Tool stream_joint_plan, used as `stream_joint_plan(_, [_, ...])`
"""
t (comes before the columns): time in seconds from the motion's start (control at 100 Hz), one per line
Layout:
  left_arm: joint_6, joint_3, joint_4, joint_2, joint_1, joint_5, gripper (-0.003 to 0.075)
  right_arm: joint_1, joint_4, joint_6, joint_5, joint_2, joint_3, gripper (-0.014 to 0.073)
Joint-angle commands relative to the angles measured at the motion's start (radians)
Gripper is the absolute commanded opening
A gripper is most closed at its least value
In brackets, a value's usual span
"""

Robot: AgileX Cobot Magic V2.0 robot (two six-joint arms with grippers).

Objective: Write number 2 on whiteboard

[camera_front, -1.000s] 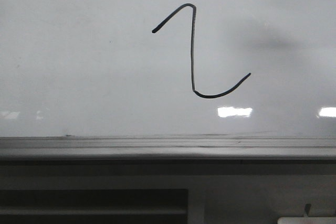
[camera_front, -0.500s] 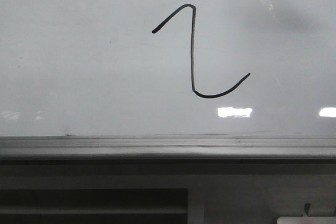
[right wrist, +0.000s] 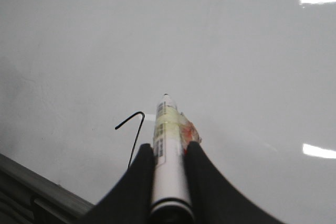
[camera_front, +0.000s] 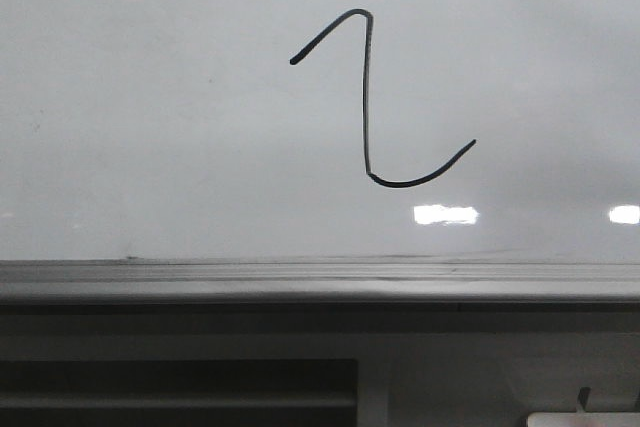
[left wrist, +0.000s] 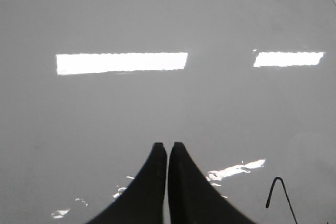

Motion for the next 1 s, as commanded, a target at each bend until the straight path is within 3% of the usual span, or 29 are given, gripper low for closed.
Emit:
stream_joint_plan(0.0, [-0.007,0.008,-0.016,-0.029,0.000,-0.055,-0.0020,-0.008,0.016,-0.002,-0.061,-0.018,0.006,-0.0046])
stream_joint_plan(0.27, [-0.007,0.041,-0.065,-0.049,0.000,-0.002,-0.0020,-0.008,0.053,-0.002,-0.034,-0.024,0.017,-0.0046])
stream_joint_plan(0.51, [0.011,-0.066,-0.084,0.069,0.000,0.275,-0.0020,-0.008,0.068,-0.004,0.153,0.154,-0.074,-0.0046])
stream_joint_plan(0.68, [0.126,-0.202,-0.093,0.276,0.000,0.472,-0.0020,-0.006,0.086,-0.089,0.296,0.394,-0.230,-0.0046])
stream_joint_plan(0.85, [0.296,-0.360,-0.162,0.503,0.000,0.674,-0.0019,-0.002,0.238,-0.297,0.441,0.634,-0.400,-0.0046])
stream_joint_plan(0.99, [0.424,-0.463,-0.226,0.662,0.000,0.799,0.0012,-0.002,0.254,-0.325,0.536,0.811,-0.528,-0.0046])
